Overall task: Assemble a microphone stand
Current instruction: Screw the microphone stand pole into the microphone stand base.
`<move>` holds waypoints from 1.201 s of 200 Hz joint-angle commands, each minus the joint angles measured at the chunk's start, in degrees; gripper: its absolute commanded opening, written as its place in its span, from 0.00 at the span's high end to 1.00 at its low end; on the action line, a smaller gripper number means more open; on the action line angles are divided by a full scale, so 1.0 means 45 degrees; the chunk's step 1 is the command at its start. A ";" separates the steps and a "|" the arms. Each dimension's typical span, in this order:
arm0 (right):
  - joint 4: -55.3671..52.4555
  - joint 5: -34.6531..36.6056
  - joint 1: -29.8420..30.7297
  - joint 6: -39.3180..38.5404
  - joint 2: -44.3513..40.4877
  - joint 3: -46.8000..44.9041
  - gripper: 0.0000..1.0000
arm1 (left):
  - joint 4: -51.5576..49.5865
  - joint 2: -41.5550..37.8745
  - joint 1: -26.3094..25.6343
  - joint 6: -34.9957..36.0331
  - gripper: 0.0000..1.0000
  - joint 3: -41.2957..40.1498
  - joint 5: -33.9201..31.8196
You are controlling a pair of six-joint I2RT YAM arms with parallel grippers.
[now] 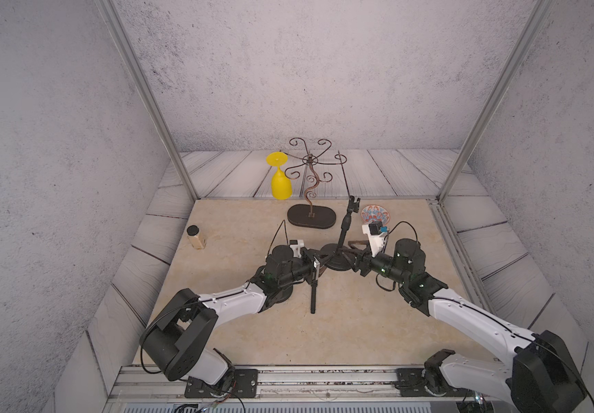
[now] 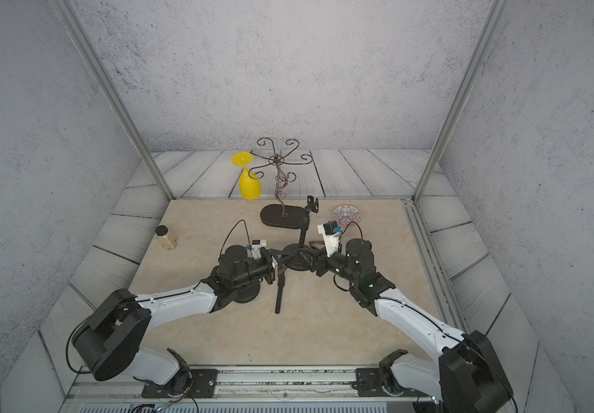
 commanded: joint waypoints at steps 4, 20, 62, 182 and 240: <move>0.0304 -0.1994 -0.0371 -0.0762 0.0794 0.0530 0.50 | 0.1251 -0.0668 0.0063 0.0009 1.00 0.0175 0.0207; 0.0743 -0.2244 -0.0594 -0.0509 0.1250 0.0606 0.53 | 0.1210 -0.0746 0.0043 -0.0027 1.00 0.0184 0.0207; 0.1474 -0.2831 -0.0788 -0.0302 0.2194 0.1041 0.68 | 0.1005 -0.0864 0.0068 -0.0007 1.00 0.0248 0.0206; -0.2451 1.0957 0.4082 0.3831 0.1940 0.2201 1.00 | 0.0992 -0.0699 0.0073 0.0198 1.00 0.0257 0.0224; -0.3329 1.2807 0.5618 0.4391 0.2910 0.3754 0.77 | 0.0710 -0.0845 0.0112 0.0425 1.00 0.0175 0.0088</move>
